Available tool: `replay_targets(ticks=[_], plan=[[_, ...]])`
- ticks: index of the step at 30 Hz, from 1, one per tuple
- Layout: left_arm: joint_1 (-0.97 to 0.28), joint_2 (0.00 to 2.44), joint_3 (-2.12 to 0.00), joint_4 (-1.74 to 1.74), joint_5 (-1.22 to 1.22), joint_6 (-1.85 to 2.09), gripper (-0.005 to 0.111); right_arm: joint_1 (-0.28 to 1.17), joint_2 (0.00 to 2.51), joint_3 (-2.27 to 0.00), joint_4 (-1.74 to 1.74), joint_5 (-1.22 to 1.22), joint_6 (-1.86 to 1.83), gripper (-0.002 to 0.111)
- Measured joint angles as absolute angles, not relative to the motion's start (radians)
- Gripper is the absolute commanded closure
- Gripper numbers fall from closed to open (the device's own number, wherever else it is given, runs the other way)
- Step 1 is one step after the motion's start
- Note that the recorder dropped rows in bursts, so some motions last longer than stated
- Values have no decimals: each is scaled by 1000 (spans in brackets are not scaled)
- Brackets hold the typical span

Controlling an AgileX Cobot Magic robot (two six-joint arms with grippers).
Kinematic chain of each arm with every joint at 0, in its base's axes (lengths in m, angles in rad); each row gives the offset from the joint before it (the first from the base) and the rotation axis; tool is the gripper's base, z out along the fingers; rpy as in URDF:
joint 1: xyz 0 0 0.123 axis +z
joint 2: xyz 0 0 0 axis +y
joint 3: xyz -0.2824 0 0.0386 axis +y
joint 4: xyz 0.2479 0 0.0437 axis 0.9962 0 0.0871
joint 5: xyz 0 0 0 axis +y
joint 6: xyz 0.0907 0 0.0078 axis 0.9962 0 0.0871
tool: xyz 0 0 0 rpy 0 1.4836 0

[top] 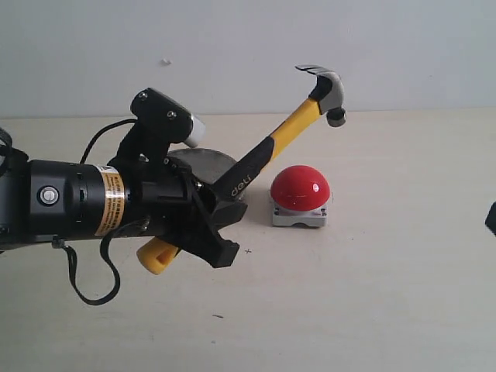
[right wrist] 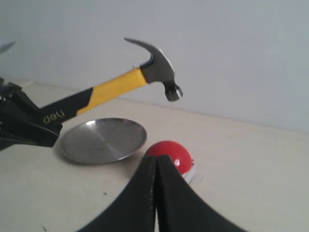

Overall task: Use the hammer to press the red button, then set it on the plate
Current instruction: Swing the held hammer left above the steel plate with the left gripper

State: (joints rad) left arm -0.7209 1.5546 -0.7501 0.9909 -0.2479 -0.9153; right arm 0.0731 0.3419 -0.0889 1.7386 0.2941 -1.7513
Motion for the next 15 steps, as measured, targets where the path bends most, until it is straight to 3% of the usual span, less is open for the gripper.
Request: replay_targets(ticks=[15], plan=[[-719, 1553, -708, 993, -308, -898, 107, 73, 341, -5, 1739, 299, -1740, 108]])
